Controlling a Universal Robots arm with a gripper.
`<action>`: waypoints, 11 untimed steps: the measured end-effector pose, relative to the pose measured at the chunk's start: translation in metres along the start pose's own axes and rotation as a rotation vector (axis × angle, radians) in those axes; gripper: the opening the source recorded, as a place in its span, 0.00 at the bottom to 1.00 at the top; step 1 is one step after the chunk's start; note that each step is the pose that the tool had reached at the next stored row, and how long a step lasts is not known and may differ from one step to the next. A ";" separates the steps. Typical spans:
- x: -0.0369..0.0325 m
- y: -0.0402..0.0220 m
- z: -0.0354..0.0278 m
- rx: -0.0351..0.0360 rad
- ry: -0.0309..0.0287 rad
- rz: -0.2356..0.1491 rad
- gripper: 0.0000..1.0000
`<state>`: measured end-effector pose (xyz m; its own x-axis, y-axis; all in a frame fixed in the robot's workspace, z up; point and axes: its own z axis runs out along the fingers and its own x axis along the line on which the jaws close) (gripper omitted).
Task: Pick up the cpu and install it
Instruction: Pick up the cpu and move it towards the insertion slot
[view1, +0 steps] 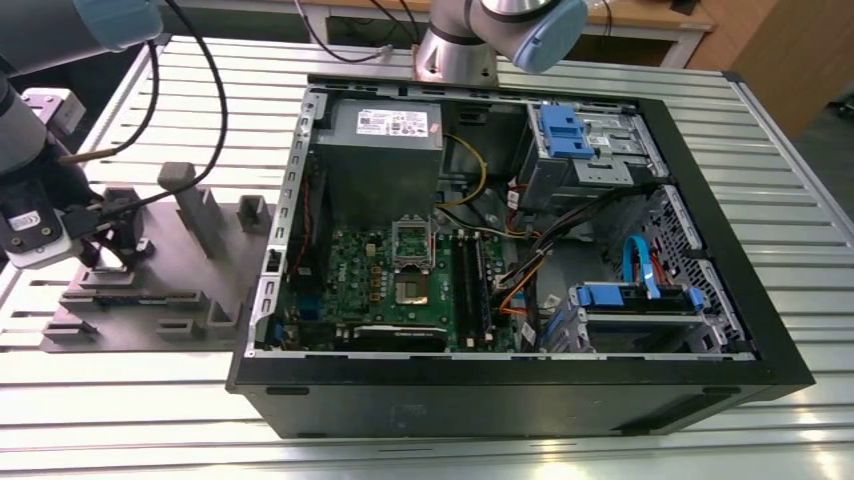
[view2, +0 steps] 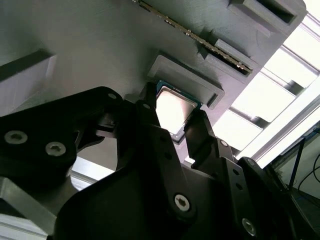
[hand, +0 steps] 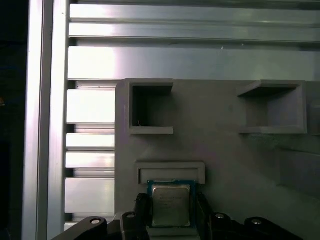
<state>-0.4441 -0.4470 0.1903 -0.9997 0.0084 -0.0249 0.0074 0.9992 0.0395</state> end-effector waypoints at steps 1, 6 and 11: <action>0.0000 0.0000 0.0001 -0.0001 -0.0002 0.000 0.47; 0.0000 0.0000 -0.0001 -0.0001 0.0001 0.000 0.47; 0.0000 0.0000 -0.0002 0.0000 0.0000 0.000 0.47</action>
<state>-0.4441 -0.4470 0.1905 -0.9997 0.0084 -0.0248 0.0074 0.9992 0.0395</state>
